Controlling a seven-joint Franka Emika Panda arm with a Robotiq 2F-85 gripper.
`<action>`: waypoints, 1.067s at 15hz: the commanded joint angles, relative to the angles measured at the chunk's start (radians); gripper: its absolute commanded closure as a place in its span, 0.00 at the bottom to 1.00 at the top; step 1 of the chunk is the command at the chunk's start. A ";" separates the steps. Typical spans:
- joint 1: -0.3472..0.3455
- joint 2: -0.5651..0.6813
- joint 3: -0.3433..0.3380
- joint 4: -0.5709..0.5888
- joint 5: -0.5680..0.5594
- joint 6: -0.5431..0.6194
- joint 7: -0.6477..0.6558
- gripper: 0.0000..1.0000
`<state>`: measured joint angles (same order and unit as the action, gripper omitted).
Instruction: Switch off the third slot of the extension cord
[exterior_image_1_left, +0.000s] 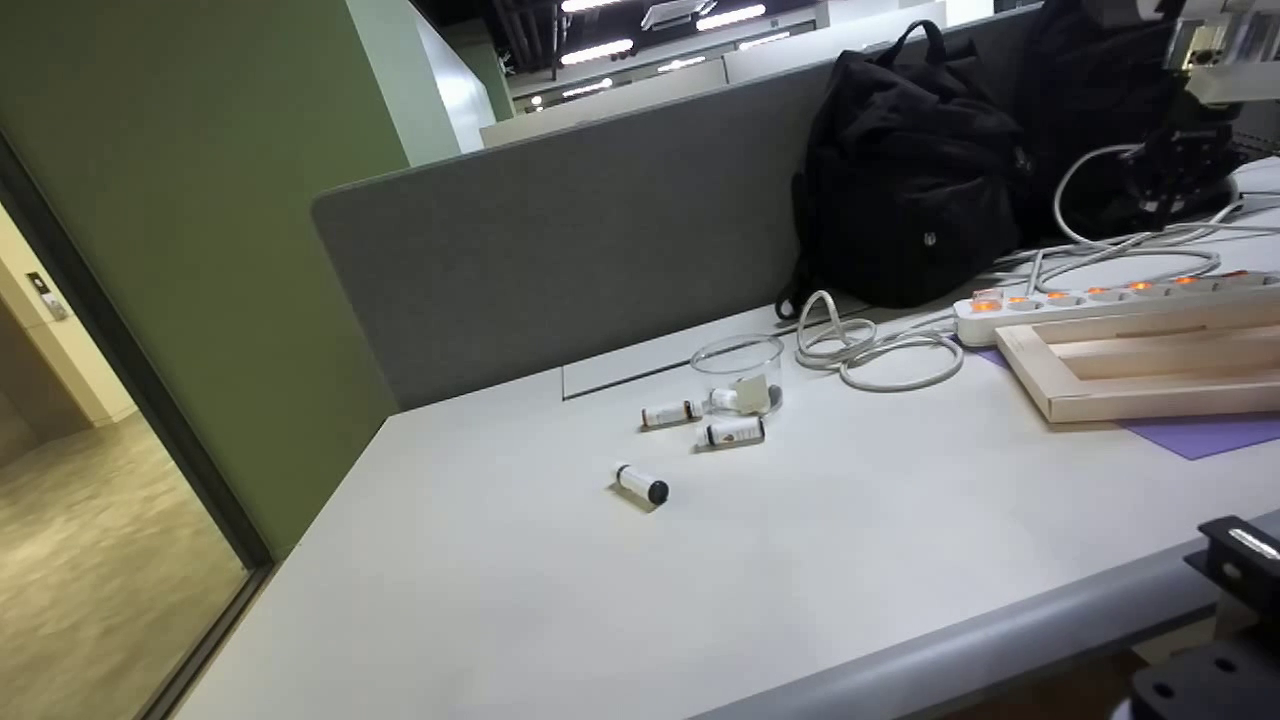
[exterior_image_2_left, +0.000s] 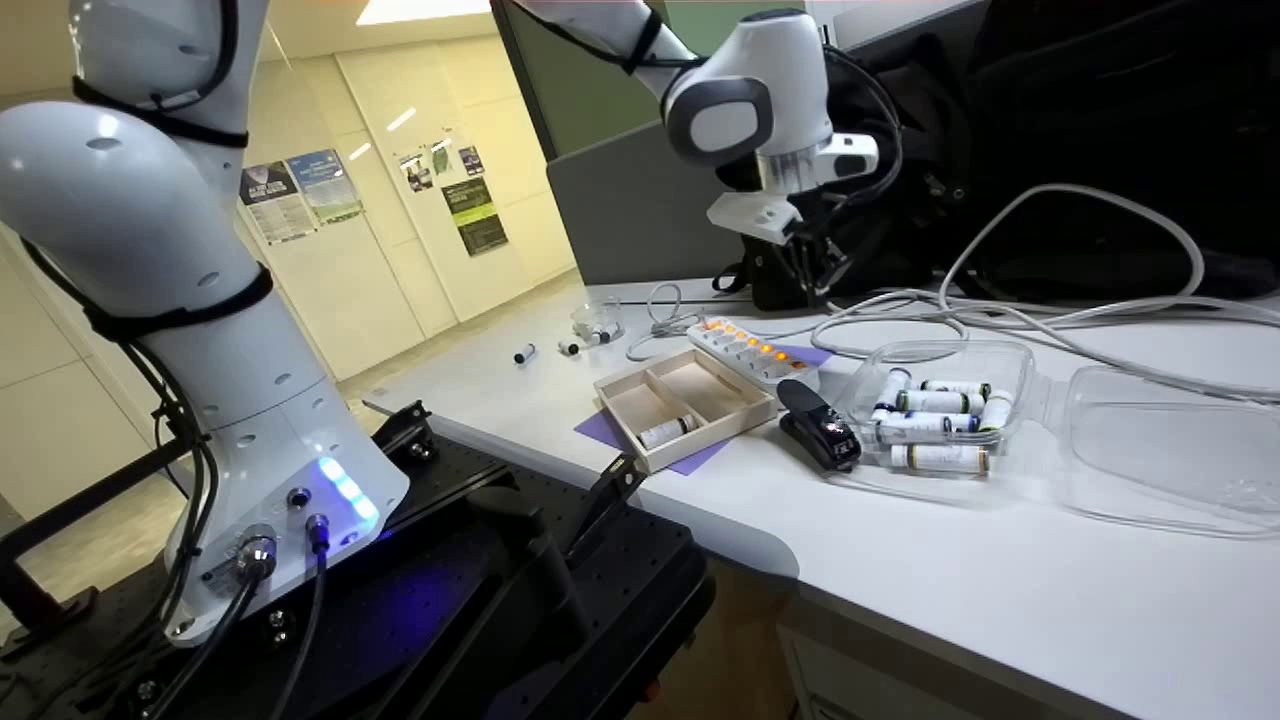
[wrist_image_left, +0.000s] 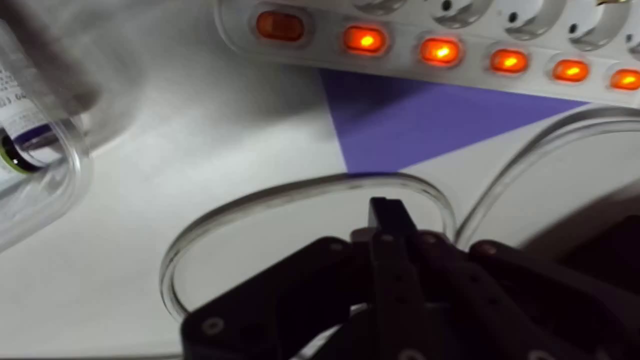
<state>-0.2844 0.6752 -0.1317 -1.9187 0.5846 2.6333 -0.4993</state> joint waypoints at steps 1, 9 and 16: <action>-0.062 0.179 0.017 0.235 -0.147 -0.120 0.201 1.00; -0.045 0.198 0.024 0.403 -0.340 -0.475 0.339 1.00; -0.001 0.146 -0.005 0.319 -0.441 -0.517 0.354 1.00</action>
<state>-0.3054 0.8669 -0.1184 -1.5257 0.1910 2.0709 -0.1812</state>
